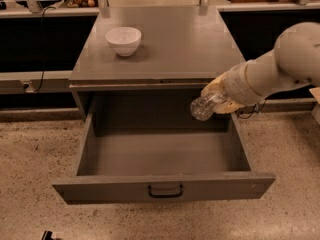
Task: Pick water bottle from top drawer and place on counter
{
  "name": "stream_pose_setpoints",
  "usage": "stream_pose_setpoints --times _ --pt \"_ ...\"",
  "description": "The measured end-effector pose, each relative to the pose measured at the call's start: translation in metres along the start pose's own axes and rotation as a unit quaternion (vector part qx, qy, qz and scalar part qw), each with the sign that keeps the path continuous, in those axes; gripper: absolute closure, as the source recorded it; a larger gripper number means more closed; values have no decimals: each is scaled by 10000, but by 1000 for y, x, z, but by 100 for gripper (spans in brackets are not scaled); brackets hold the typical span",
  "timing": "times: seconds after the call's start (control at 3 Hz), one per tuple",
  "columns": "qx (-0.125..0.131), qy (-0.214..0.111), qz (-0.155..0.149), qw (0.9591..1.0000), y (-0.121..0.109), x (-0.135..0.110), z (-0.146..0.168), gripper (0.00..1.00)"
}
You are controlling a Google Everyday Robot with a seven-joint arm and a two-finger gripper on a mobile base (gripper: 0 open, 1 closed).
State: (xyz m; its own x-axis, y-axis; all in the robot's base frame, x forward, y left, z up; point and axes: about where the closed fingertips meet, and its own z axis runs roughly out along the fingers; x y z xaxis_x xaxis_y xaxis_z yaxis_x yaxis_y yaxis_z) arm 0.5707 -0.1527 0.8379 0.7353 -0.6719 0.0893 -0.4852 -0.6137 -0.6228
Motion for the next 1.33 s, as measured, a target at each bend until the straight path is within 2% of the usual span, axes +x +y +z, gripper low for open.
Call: stream_pose_setpoints --times 0.33,0.67,1.0,1.33 --pt "-14 97 38 9999 -19 28 -49 100" --pt "5 63 -201 9998 -48 61 -62 100" --pt "120 -28 -418 9991 -81 93 -47 100" --pt "238 177 -411 9987 -111 132 -29 100"
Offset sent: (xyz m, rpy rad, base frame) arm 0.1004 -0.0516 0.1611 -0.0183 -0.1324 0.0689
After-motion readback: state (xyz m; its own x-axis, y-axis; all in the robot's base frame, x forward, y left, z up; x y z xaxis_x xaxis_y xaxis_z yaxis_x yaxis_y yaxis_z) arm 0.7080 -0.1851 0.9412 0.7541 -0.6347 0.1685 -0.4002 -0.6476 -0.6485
